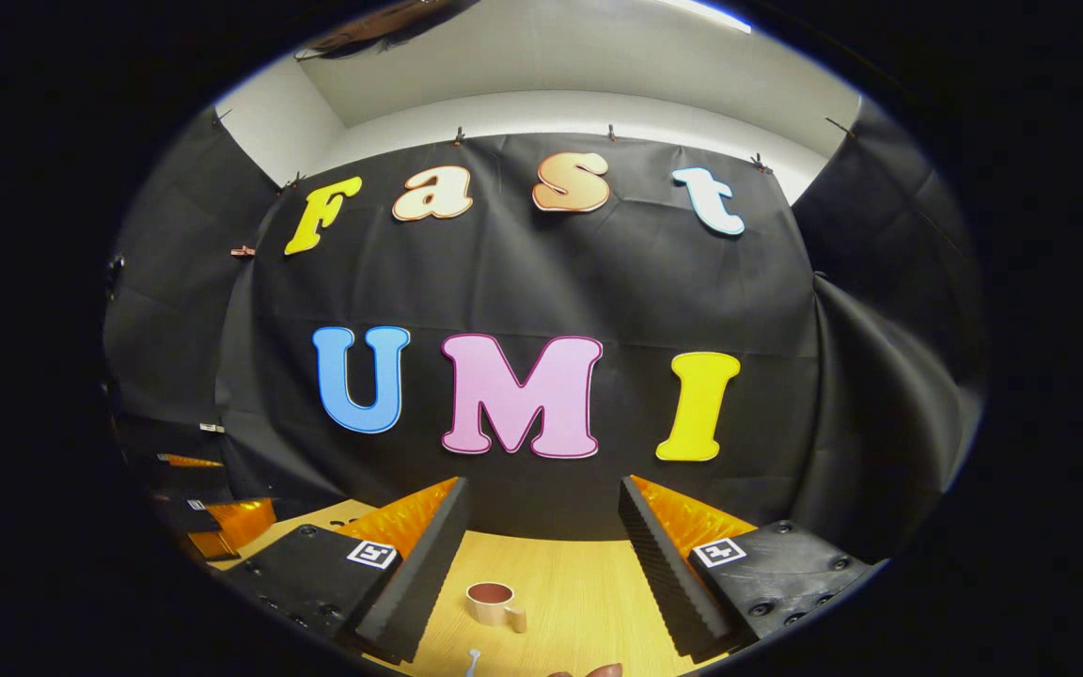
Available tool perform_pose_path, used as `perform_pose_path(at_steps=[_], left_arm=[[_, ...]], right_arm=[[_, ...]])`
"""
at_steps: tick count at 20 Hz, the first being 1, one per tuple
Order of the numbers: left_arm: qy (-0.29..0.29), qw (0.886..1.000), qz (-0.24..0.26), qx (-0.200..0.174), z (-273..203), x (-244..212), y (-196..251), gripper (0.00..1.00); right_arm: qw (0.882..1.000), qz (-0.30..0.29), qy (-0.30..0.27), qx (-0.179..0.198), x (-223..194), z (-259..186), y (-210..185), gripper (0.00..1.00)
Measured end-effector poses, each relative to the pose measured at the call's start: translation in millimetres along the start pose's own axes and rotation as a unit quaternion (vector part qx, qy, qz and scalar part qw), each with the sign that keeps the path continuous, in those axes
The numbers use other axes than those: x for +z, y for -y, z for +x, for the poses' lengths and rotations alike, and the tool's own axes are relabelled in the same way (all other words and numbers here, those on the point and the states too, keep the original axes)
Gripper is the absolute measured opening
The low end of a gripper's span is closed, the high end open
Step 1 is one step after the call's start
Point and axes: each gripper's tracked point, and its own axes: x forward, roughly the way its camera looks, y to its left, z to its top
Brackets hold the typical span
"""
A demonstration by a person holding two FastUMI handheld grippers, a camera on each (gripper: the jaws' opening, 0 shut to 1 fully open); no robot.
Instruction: Put the toothbrush and toothpaste on the desktop into the cup, then pick up the cup and place it on the coaster on the desktop.
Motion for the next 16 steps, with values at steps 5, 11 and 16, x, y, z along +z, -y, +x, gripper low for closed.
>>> perform_pose_path(at_steps=[5,11,16], left_arm=[[-0.105,0.994,-0.018,-0.015,33,-101,9,0.98],[-0.237,0.971,-0.042,0.003,68,-228,6,0.98],[-0.322,0.946,-0.035,0.026,78,-305,-8,0.98]], right_arm=[[1.0,-0.01,-0.026,0.002,-22,-9,2,0.97],[0.997,-0.012,-0.073,0.012,-60,-10,8,0.97],[0.992,0.008,-0.124,0.031,-103,1,8,0.97]])
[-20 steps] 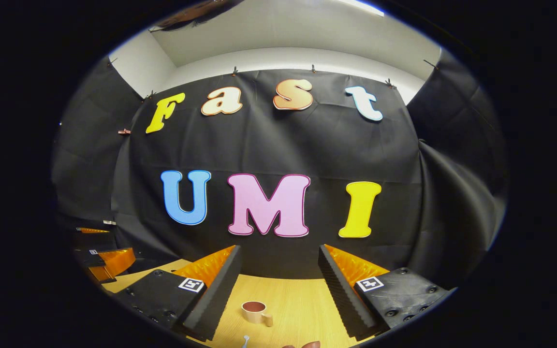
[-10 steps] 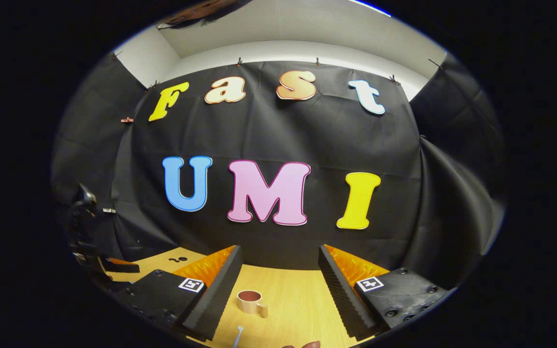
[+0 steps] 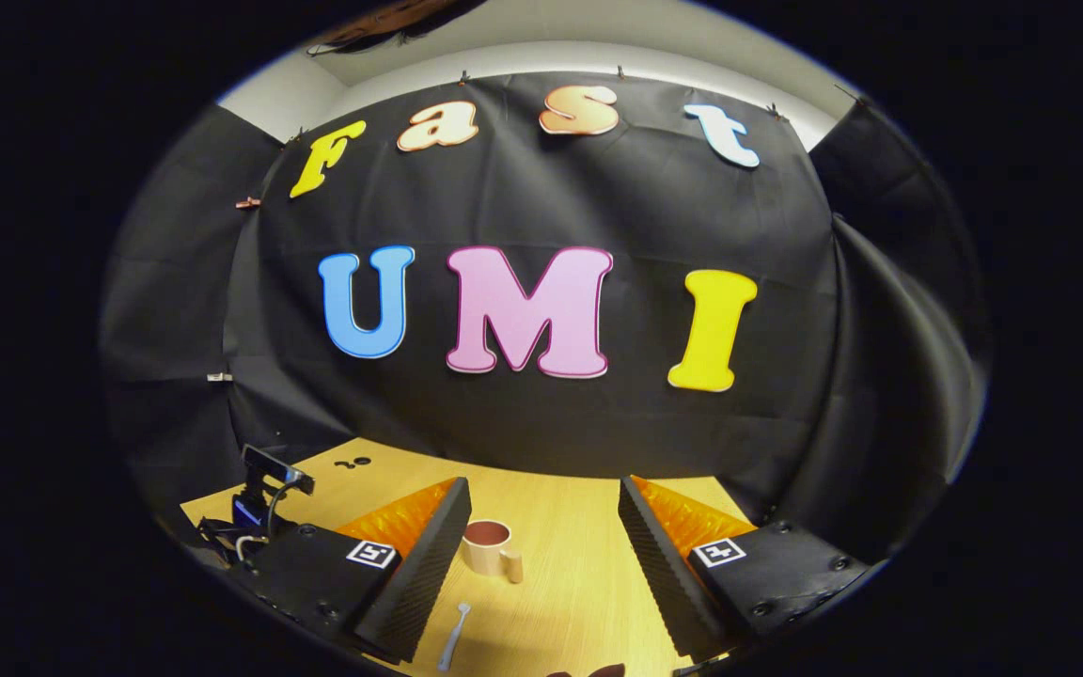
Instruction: Put the toothbrush and toothpaste on the desktop into the cup, then pick up the cup and place it on the coaster on the desktop.
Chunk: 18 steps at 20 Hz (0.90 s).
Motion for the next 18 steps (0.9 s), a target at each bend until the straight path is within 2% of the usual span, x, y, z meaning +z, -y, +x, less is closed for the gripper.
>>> perform_pose_path(at_steps=[2,5,10,12,13,14,16,17,18], left_arm=[[-0.021,1.0,-0.008,-0.003,12,-14,-2,0.98],[-0.044,0.999,-0.008,0.002,26,-28,-3,0.98],[-0.045,0.999,-0.009,-0.003,31,-29,0,0.97],[-0.047,0.999,-0.007,-0.003,31,-29,1,0.92],[-0.046,0.999,-0.007,-0.006,30,-31,0,0.73],[-0.047,0.999,-0.005,-0.008,28,-31,-1,0.74],[-0.049,0.999,-0.003,-0.014,28,-31,0,0.49],[-0.05,0.999,-0.003,-0.02,27,-32,0,0.48],[-0.049,0.998,-0.004,-0.025,27,-30,0,0.36]], right_arm=[[1.0,0.011,-0.016,0.018,-13,7,-6,0.98],[0.999,-0.004,-0.032,0.036,-29,14,-11,0.98],[0.994,-0.002,-0.089,0.056,-71,19,-20,0.98],[0.991,0.004,-0.121,0.062,-91,21,-27,0.98],[0.988,0.004,-0.138,0.064,-100,21,-30,0.98],[0.985,0.004,-0.157,0.068,-111,20,-35,0.98],[0.979,0.002,-0.19,0.07,-131,18,-41,0.98],[0.976,0.001,-0.204,0.07,-140,17,-46,0.98],[0.973,0.0,-0.221,0.071,-150,14,-50,0.98]])
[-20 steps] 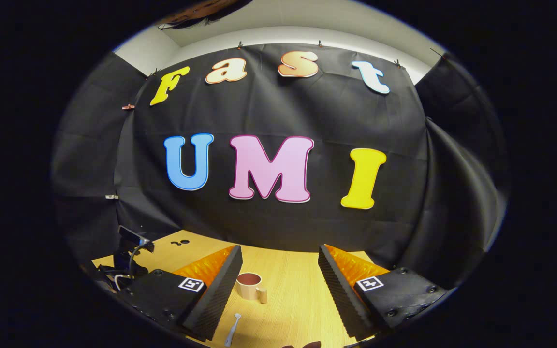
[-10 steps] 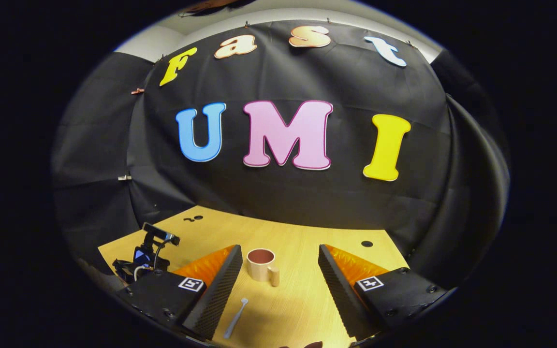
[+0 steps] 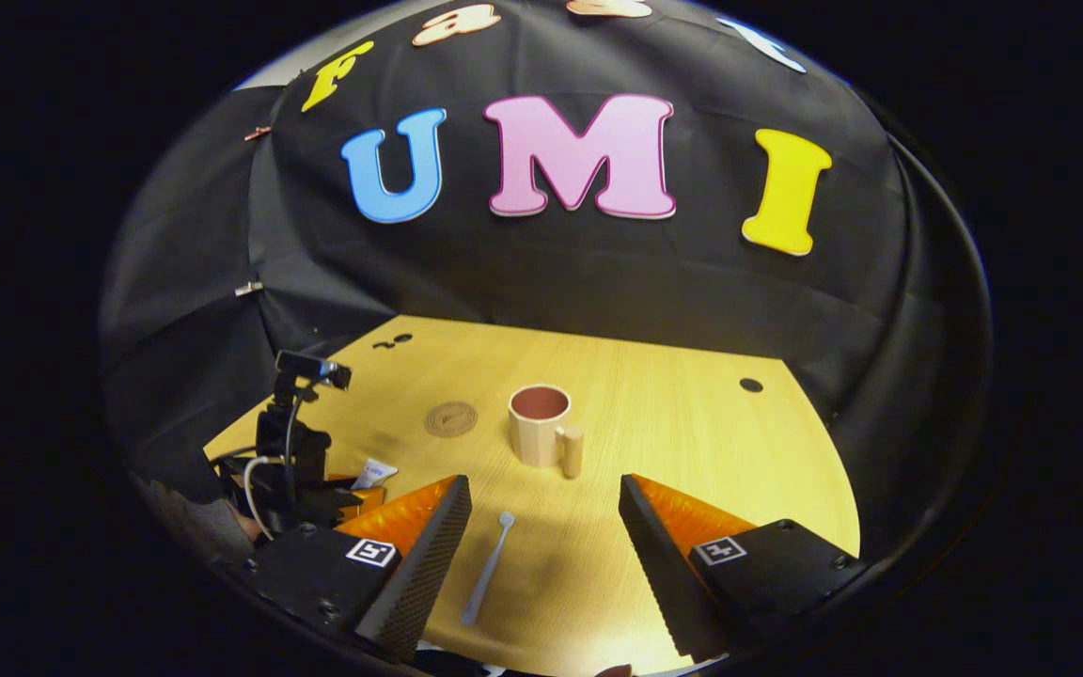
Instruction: Put the toothbrush and toothpaste on the desktop into the cup, then pick up the cup and place it on the coaster on the desktop.
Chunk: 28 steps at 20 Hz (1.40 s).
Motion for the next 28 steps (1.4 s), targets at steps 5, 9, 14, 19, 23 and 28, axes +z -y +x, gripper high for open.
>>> perform_pose_path(at_steps=[5,9,14,19,23,28], left_arm=[[0.028,0.999,-0.024,-0.025,-27,11,-8,0.25],[0.093,0.994,-0.026,-0.05,-84,32,-17,0.23],[0.122,0.991,-0.045,-0.04,-149,22,-43,0.24],[0.125,0.99,-0.055,-0.035,-184,0,-62,0.23],[0.128,0.99,-0.056,-0.025,-195,-8,-73,0.23],[0.135,0.989,-0.062,-0.012,-207,-9,-75,0.23]], right_arm=[[0.996,-0.012,-0.09,0.007,-63,26,-27,0.98],[0.984,0.019,-0.175,0.006,-116,46,-44,0.98],[0.976,0.014,-0.217,-0.009,-143,74,-43,0.97],[0.969,0.015,-0.246,-0.013,-158,90,-47,0.78],[0.967,0.0,-0.255,-0.004,-165,91,-52,0.73],[0.961,0.02,-0.276,-0.025,-165,88,-47,0.32]])
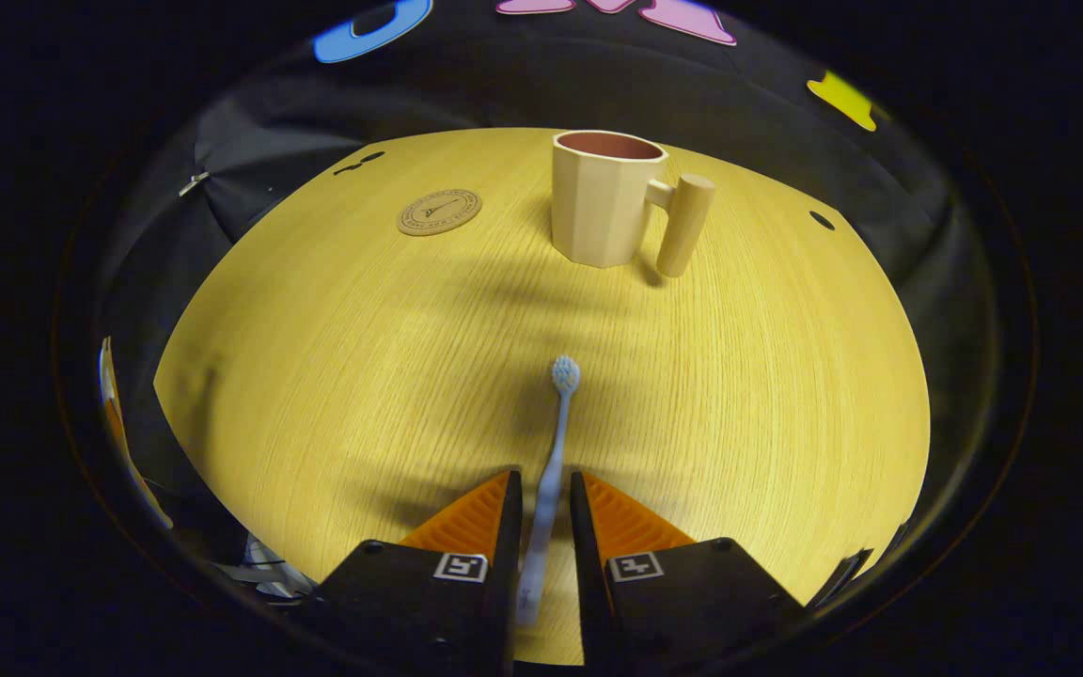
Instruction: Put the toothbrush and toothpaste on the desktop into the cup, then pick up the cup and place it on the coaster on the desktop.
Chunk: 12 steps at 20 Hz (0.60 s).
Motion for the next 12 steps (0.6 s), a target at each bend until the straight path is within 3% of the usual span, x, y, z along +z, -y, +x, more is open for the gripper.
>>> perform_pose_path(at_steps=[1,2,5,6,8,12], left_arm=[[0.002,1.0,-0.001,0.002,-2,0,2,0.23],[0.004,1.0,0.0,0.003,-4,2,4,0.23],[0.007,1.0,0.007,0.006,-5,6,15,0.23],[0.009,1.0,0.007,0.005,-4,10,21,0.23],[0.016,1.0,0.007,0.0,2,20,35,0.23],[0.053,0.998,-0.003,-0.029,27,64,81,0.23]], right_arm=[[1.0,0.002,-0.003,0.001,0,3,0,0.29],[1.0,-0.004,-0.008,0.005,0,-1,-1,0.13],[1.0,-0.015,-0.003,0.017,5,6,-1,0.13],[1.0,-0.014,0.005,0.023,3,1,0,0.07],[0.999,0.002,0.031,0.044,7,-5,-1,0.07],[0.984,0.032,0.146,0.094,47,-43,7,0.07]])
